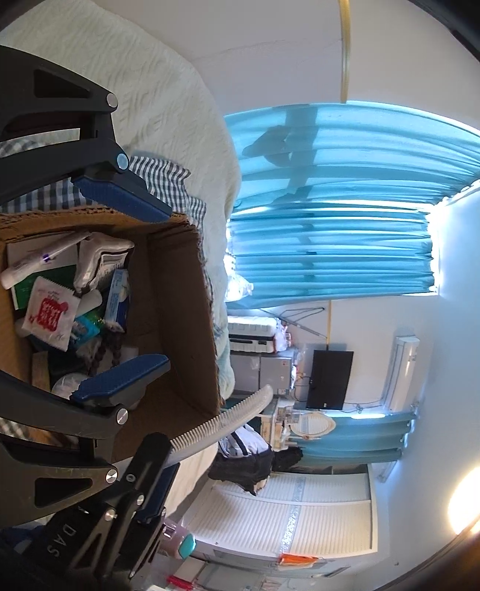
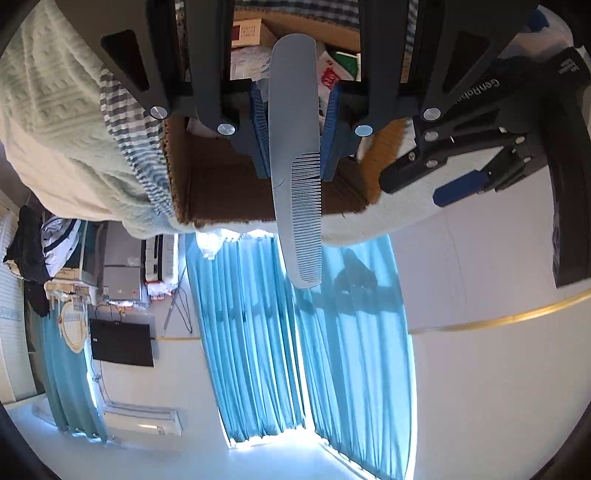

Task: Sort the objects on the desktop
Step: 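Lower the comb into the box and open the right gripper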

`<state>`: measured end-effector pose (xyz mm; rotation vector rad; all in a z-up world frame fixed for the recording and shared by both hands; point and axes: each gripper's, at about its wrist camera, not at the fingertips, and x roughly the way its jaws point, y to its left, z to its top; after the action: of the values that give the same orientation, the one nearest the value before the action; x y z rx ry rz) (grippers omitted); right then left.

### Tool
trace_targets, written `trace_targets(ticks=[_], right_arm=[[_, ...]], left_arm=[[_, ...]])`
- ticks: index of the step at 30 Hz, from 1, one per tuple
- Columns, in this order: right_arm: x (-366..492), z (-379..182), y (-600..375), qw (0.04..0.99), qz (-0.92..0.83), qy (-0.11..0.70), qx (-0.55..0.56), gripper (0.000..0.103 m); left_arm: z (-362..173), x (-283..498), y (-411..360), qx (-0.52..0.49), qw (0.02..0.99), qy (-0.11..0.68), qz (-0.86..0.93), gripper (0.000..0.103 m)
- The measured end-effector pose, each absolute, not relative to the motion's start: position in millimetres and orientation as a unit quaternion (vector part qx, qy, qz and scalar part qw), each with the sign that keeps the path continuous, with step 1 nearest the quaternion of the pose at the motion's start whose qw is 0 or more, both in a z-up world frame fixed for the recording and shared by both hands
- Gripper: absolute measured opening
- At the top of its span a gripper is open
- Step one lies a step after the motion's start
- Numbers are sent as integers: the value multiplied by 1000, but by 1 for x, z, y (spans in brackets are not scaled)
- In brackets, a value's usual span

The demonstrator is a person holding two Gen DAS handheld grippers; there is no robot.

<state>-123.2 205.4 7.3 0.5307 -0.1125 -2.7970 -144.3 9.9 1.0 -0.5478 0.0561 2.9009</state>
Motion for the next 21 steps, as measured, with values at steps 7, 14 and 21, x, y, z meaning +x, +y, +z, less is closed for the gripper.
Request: trace_targets(ticks=[7, 14, 21], right_arm=[[-169, -29, 206, 132, -966, -30, 220, 26], [-197, -58, 212, 125, -960, -53, 246, 29], [-180, -47, 230, 101, -968, -67, 218, 62]], left_arm=[[-32, -177, 15, -215, 95, 23, 972, 77], [-44, -184, 17, -231, 97, 23, 968, 77], [-32, -172, 11, -219, 90, 7, 971, 84]])
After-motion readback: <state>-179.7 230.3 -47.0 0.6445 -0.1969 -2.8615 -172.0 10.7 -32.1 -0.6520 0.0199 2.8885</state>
